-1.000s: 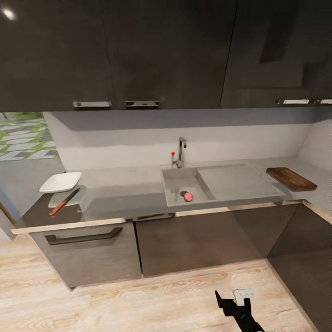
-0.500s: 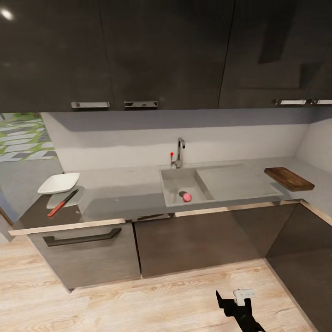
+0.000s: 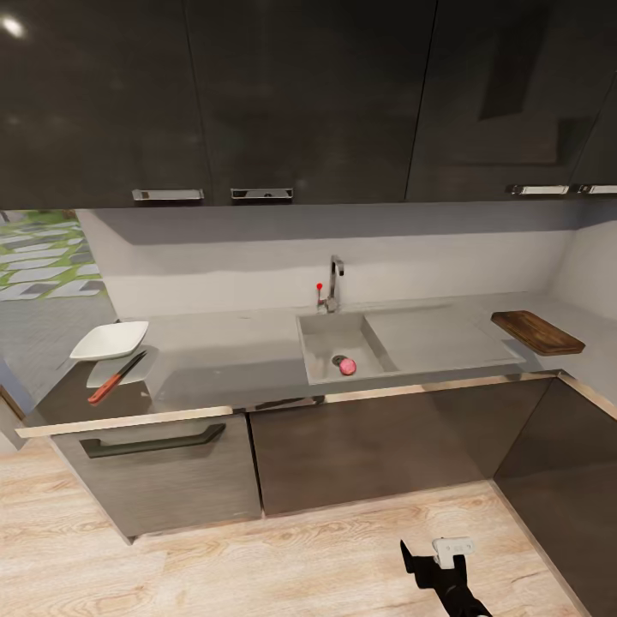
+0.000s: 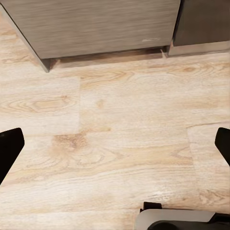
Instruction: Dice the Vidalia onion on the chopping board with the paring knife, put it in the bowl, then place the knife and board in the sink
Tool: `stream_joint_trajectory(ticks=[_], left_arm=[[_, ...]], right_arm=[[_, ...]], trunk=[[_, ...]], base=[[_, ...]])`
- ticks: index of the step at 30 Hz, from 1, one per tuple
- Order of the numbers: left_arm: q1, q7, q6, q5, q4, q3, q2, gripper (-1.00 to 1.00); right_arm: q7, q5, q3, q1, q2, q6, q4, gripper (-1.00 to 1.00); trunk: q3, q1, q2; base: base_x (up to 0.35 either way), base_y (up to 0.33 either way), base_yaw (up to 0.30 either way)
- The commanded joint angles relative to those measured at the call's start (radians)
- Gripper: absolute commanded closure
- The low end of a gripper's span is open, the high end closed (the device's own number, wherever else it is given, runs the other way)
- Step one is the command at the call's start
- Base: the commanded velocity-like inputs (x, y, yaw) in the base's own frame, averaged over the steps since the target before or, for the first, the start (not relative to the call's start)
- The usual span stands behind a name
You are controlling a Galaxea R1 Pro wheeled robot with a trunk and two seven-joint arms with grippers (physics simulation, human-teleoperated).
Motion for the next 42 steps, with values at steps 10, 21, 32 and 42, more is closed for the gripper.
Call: stream_joint_trajectory(ticks=[10,21,32,42], left_arm=[[0.000,0.000,-0.001,0.003,-0.002,0.000,0.000,-1.00],[0.000,0.000,-0.001,0.003,-0.002,0.000,0.000,-1.00],[0.000,0.000,-0.001,0.003,-0.002,0.000,0.000,-1.00],[0.000,0.000,-0.001,0.003,-0.002,0.000,0.000,-1.00]], right_arm=[[0.005,-0.002,-0.003,-0.001,0.000,0.014,0.000,-1.00],[0.005,-0.002,-0.004,-0.001,0.000,0.014,0.000,-1.00],[0.005,-0.002,-0.004,-0.001,0.000,0.014,0.000,-1.00],[0.005,-0.002,-0.004,-0.001,0.000,0.014,0.000,-1.00]], trunk=[[0.001,0.001,-0.002],[0.012,0.001,-0.002],[0.025,0.001,-0.002],[0.036,0.001,-0.002]], base=[[0.000,0.000,-0.044],[0.000,0.000,-0.187],[0.000,0.000,-0.199],[0.000,0.000,-0.200]])
